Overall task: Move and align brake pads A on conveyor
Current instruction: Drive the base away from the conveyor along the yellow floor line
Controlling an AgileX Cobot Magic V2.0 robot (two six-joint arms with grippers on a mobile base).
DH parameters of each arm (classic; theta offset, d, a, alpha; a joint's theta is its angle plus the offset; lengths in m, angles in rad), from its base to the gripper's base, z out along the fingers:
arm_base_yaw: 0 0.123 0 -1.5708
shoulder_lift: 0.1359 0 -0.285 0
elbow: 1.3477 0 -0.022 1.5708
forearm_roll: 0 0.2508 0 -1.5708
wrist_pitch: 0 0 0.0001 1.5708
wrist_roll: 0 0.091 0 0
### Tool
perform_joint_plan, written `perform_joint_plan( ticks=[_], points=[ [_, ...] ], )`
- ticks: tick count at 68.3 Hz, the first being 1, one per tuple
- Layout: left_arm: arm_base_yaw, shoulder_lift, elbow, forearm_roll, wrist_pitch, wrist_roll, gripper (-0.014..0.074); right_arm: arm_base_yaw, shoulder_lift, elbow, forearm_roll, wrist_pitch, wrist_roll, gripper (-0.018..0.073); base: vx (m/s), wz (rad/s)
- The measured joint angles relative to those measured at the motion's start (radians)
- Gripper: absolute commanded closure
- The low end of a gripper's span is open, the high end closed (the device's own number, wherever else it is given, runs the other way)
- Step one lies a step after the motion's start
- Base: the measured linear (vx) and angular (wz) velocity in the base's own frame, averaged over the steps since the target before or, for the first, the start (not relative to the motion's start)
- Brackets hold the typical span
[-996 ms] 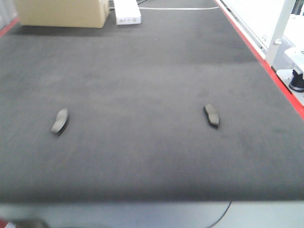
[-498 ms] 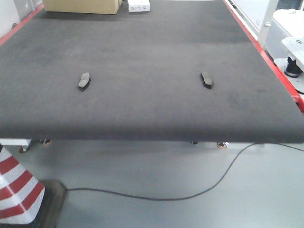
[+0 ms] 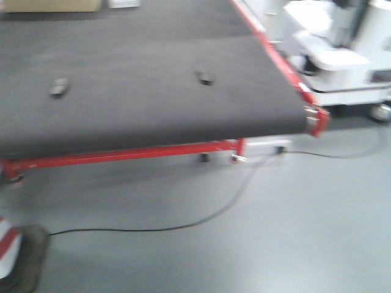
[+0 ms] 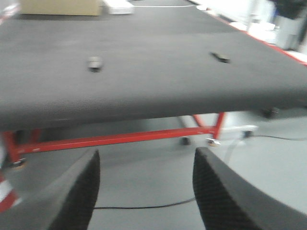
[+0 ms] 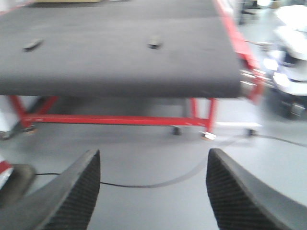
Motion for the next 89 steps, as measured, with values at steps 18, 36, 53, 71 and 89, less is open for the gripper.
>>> perform_joint_plan(
  ticks=[18,36,53,71,89],
  points=[
    [0.000,0.000,0.000,0.000,0.000,0.000,0.0174,0.000,0.000,0.000,-0.002,-0.001,0.000,0.0093,-0.23,-0.90],
    [0.000,0.000,0.000,0.000,0.000,0.000,0.0174,0.000,0.000,0.000,-0.003,0.000,0.000,0.0093,-0.22,-0.89],
    [0.000,0.000,0.000,0.000,0.000,0.001,0.0174,0.000,0.000,0.000,-0.003,0.000,0.000,0.0093,-0.19,-0.74],
    [0.000,0.000,0.000,0.000,0.000,0.001,0.0174,0.000,0.000,0.000,-0.003,0.000,0.000,0.0093,-0.18,-0.69],
    [0.000,0.000,0.000,0.000,0.000,0.001,0.0174,0.000,0.000,0.000,-0.003,0.000,0.000,0.0093,-0.14,-0.69]
  ],
)
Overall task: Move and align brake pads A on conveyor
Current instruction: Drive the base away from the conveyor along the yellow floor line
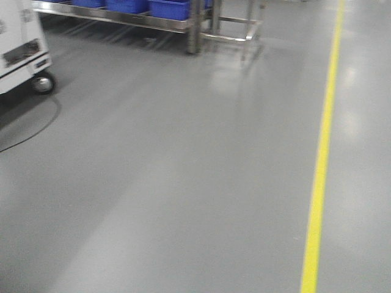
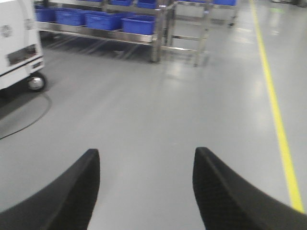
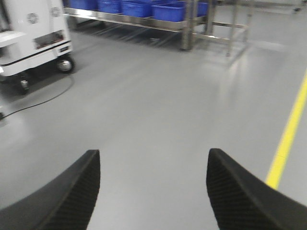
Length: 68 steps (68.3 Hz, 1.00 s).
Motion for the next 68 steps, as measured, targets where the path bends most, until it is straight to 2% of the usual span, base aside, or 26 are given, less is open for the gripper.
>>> perform_joint_plan(
  ticks=[34,68],
  points=[
    [0.000,0.000,0.000,0.000,0.000,0.000,0.0174,0.000,0.000,0.000,0.000,0.000,0.000,0.0093,-0.04,-0.68],
    [0.000,0.000,0.000,0.000,0.000,0.000,0.0174,0.000,0.000,0.000,0.000,0.000,0.000,0.0093,0.10,-0.34]
  ],
)
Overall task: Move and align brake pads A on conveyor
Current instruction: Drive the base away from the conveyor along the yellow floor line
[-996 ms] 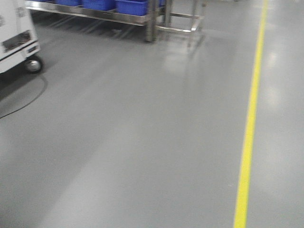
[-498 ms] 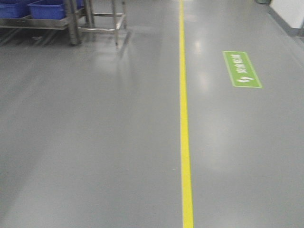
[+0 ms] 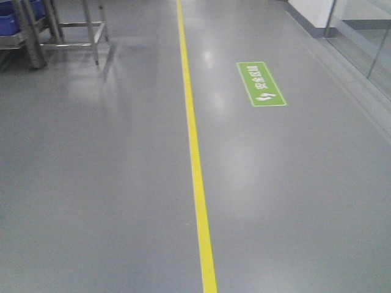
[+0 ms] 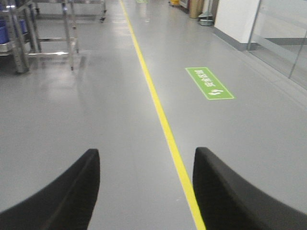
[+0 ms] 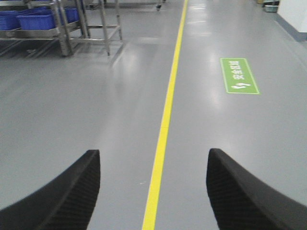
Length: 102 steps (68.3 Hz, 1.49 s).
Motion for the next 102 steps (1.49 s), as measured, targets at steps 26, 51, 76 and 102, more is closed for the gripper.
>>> perform_joint_plan(
  ticks=[26,51,76,102],
  points=[
    [0.000,0.000,0.000,0.000,0.000,0.000,0.0174,0.000,0.000,0.000,0.000,0.000,0.000,0.0093,0.28,-0.24],
    [0.000,0.000,0.000,0.000,0.000,0.000,0.0174,0.000,0.000,0.000,0.000,-0.001,0.000,0.0093,0.47,0.23],
    [0.000,0.000,0.000,0.000,0.000,0.000,0.0174,0.000,0.000,0.000,0.000,0.000,0.000,0.0093,0.54,0.20],
    [0.000,0.000,0.000,0.000,0.000,0.000,0.0174,0.000,0.000,0.000,0.000,0.000,0.000,0.0093,0.62,-0.10]
  ],
)
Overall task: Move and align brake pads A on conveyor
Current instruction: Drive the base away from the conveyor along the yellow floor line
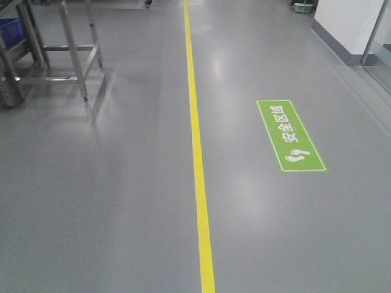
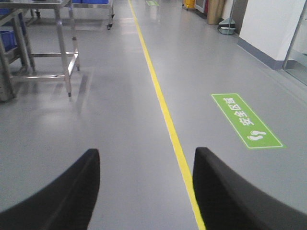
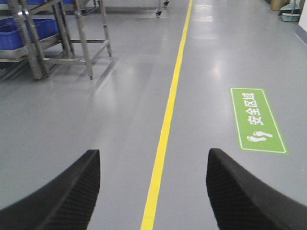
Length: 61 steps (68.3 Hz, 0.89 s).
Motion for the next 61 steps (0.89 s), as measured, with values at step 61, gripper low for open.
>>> perform_joint_plan(
  ticks=[61],
  points=[
    [0.000,0.000,0.000,0.000,0.000,0.000,0.0174,0.000,0.000,0.000,0.000,0.000,0.000,0.0093,0.71,-0.02]
  ],
)
